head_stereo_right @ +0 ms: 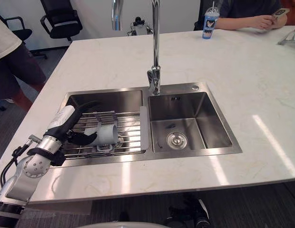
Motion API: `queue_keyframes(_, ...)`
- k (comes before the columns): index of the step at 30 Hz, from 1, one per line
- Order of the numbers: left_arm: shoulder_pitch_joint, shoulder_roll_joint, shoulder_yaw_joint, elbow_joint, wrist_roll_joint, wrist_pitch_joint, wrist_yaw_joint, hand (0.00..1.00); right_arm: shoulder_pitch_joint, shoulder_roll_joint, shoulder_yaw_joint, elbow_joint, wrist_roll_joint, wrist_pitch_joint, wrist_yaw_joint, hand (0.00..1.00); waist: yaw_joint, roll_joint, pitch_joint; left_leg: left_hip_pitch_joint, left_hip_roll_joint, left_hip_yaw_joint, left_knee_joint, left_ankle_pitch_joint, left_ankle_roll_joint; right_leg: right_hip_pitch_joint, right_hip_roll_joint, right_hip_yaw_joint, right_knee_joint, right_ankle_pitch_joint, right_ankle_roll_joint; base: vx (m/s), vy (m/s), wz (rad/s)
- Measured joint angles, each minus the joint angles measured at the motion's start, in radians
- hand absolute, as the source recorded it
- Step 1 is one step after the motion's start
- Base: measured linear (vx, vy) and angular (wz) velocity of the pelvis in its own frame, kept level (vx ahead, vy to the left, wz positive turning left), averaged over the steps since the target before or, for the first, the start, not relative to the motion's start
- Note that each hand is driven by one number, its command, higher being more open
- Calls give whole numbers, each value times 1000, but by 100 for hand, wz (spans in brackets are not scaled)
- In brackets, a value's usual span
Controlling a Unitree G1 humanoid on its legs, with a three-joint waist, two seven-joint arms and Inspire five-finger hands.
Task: Walk over to the sink, pick up the cup, carry it to the dishwasher, place the cup inside the dishwasher, then close the dishwasher door
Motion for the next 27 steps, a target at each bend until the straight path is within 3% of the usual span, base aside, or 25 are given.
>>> queue_keyframes(7,54,0,4,-15,-28,-2,-2,90,-19,-8,2,36,-3,5,-3,90,22,0,-4,10,-12,-13,-30,21,8,7,-10,-11,-15,11,11,-37,25,6)
queue_keyframes(15,70,0,-42,-15,-28,-2,-26,90,-47,-14,14,47,-23,16,-10,90,21,0,-5,9,-18,-22,-31,21,9,19,-10,-18,-40,20,14,0,6,2)
queue_keyframes(27,-30,-27,-157,24,-2,5,-30,90,-78,-16,19,65,-31,27,-21,90,10,3,-3,2,-16,-23,-32,21,8,21,-5,-13,-69,36,13,-1,1,-2)
